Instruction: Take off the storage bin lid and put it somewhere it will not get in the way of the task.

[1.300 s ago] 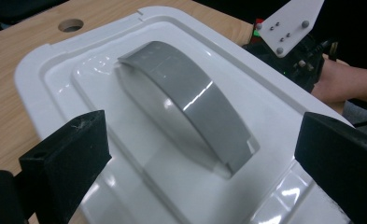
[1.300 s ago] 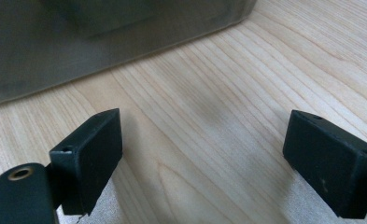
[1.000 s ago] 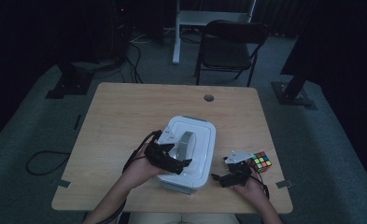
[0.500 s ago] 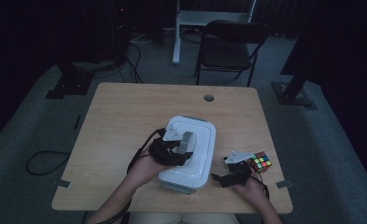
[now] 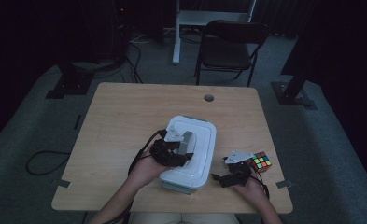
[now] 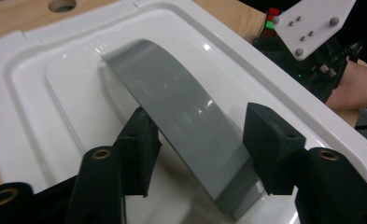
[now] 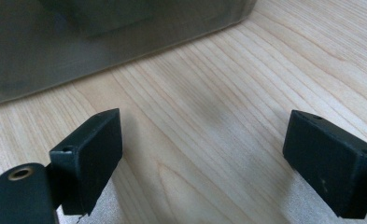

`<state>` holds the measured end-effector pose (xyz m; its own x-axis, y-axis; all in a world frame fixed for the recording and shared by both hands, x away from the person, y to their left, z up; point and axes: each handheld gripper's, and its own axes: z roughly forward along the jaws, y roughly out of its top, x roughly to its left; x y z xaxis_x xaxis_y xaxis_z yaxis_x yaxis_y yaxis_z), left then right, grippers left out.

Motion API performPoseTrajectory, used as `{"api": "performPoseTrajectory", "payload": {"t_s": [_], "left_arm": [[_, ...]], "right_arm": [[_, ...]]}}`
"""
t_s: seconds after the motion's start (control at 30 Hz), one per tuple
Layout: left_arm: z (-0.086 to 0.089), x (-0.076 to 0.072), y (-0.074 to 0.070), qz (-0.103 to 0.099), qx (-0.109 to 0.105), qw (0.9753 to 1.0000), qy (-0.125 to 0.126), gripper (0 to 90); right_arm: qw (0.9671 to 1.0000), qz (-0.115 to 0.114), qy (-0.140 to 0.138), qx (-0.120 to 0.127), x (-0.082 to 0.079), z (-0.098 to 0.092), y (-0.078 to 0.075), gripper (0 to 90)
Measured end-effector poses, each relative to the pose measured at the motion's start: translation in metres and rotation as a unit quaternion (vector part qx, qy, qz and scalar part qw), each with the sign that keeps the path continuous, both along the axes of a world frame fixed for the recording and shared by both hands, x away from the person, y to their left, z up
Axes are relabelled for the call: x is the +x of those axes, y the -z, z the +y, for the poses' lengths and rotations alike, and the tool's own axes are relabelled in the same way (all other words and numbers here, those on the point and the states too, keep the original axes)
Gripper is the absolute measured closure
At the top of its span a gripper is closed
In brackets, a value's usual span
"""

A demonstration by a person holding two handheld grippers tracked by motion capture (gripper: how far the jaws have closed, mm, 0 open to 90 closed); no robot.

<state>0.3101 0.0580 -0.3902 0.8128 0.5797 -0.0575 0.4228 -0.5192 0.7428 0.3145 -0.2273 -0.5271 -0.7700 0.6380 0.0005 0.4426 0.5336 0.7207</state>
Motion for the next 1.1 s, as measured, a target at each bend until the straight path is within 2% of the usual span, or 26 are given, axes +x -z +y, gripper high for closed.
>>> {"api": "performPoseTrajectory", "payload": {"t_s": [0.27, 0.4, 0.43, 0.47, 0.57, 0.77, 0.97, 1.1], "left_arm": [[-0.001, -0.001, 0.000, 0.007, -0.010, 0.9999, -0.009, 50.9], [0.002, -0.004, -0.005, 0.004, -0.036, 0.9993, -0.002, 55.5], [0.002, -0.004, -0.005, 0.004, -0.036, 0.9993, -0.002, 56.3], [0.005, -0.005, -0.009, 0.004, -0.050, 0.9987, -0.003, 57.6], [0.007, -0.007, -0.015, 0.003, -0.066, 0.9978, 0.001, 61.8], [0.011, -0.013, -0.025, -0.006, -0.078, 0.9969, 0.012, 67.2], [0.018, -0.015, -0.034, -0.008, -0.102, 0.9947, 0.009, 69.1], [0.025, -0.014, -0.039, -0.015, -0.109, 0.9939, 0.001, 69.7]], "right_arm": [[1.0000, 0.000, 0.000, 0.000, 0.000, 0.000, 0.000, 11.5], [1.0000, -0.001, 0.000, 0.000, 0.000, 0.000, 0.000, 11.5], [1.0000, -0.001, 0.000, 0.000, 0.000, 0.000, 0.000, 11.5], [1.0000, -0.001, 0.000, 0.000, 0.000, 0.000, 0.000, 11.5], [1.0000, -0.001, -0.001, 0.000, 0.000, 0.000, 0.000, 11.5], [1.0000, 0.000, 0.000, 0.000, 0.000, 0.000, 0.000, 11.6], [1.0000, -0.001, 0.000, 0.001, 0.000, 0.000, 0.000, 11.5], [1.0000, -0.001, 0.000, 0.001, 0.000, 0.000, 0.000, 11.5]]}}
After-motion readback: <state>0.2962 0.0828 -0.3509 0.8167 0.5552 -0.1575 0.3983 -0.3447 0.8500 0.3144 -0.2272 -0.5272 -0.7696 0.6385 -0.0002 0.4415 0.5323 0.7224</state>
